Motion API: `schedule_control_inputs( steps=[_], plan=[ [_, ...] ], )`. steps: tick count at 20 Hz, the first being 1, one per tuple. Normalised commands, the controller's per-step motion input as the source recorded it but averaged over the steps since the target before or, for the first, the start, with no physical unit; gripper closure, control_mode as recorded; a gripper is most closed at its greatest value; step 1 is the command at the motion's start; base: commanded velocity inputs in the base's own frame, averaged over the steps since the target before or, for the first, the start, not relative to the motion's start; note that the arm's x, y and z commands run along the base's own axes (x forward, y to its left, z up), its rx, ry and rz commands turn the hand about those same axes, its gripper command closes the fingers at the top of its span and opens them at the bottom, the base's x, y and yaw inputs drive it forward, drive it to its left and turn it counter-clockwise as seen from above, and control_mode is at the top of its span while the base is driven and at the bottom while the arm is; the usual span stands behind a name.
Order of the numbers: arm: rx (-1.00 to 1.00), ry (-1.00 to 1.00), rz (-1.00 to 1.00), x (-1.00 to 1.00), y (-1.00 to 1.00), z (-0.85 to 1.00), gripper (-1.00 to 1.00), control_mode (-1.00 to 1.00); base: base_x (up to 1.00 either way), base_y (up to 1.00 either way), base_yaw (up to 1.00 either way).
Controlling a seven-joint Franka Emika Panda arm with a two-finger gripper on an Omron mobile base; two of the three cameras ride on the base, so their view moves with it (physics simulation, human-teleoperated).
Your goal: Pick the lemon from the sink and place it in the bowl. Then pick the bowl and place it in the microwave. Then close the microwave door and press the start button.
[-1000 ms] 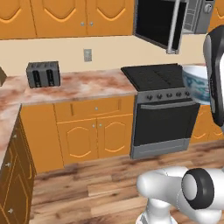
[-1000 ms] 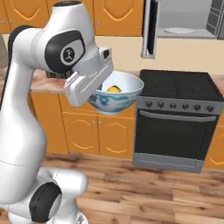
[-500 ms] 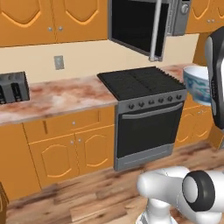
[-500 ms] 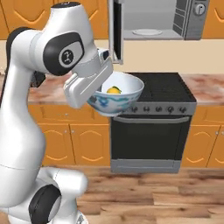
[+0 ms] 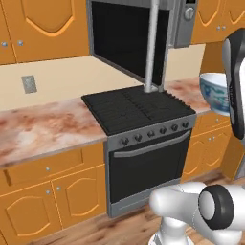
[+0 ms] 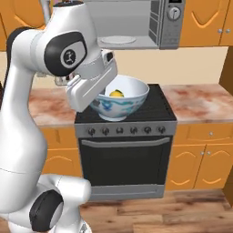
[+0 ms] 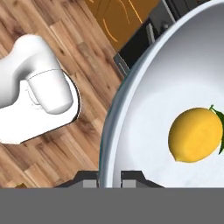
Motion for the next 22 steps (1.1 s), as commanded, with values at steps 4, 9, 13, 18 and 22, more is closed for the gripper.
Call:
schedule_control_inputs(
  steps=[4,9,13,18,22],
  plan=[
    [0.00,0.00,0.00,0.00,0.00,0.00,1.00,1.00,0.03,-0.84,-0.01],
    [0.00,0.00,0.00,0.00,0.00,0.00,1.00,1.00,0.21,-0.41,0.18],
    [0.00,0.00,0.00,0.00,0.00,0.00,1.00,1.00,0.27,-0.23,0.39],
    [0.00,0.00,0.00,0.00,0.00,0.00,1.00,1.00,0.26,-0.27,0.39],
    [0.00,0.00,0.00,0.00,0.00,0.00,1.00,1.00,0.57,-0.52,0.25]
  ],
)
